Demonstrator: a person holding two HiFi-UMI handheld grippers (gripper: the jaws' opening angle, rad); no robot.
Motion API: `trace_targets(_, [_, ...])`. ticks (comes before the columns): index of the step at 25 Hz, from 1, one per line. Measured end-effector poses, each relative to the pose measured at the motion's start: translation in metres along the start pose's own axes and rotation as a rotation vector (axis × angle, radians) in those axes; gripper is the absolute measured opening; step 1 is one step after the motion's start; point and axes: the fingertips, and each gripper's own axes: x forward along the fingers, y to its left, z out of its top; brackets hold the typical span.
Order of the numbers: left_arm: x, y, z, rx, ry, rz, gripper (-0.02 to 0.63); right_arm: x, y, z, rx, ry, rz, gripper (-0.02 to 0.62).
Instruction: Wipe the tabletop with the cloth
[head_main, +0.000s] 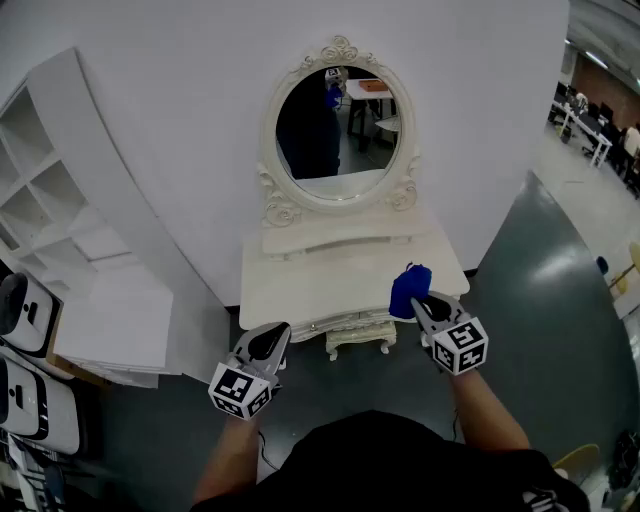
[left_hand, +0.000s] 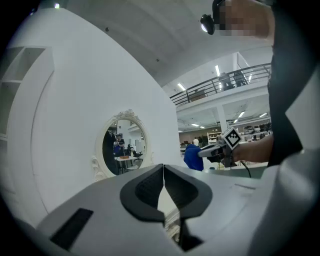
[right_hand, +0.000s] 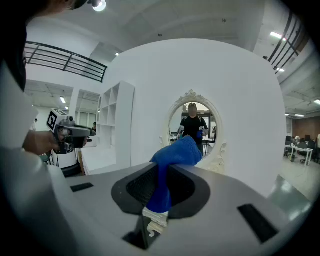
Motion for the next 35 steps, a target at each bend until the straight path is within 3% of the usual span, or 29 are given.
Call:
trace_targets(16, [-0.011, 0.023, -0.008, -0.020, 0.002, -0.024, 0.012, 0.021, 0.008, 0.008, 0.044, -0.011, -0.031, 0.041])
trace_targets(28, [-0.017, 0.043, -0.012, -0.049, 0.001, -0.003, 0.012, 0.044, 0.016, 0.013, 0.022, 0.001, 0.001, 0.041])
trace_targets(35, [0.006, 0.056, -0.019, -0.057, 0.010, 0.017, 0.012, 0.067, -0.005, 0.010, 0.025, 0.006, 0.011, 0.041])
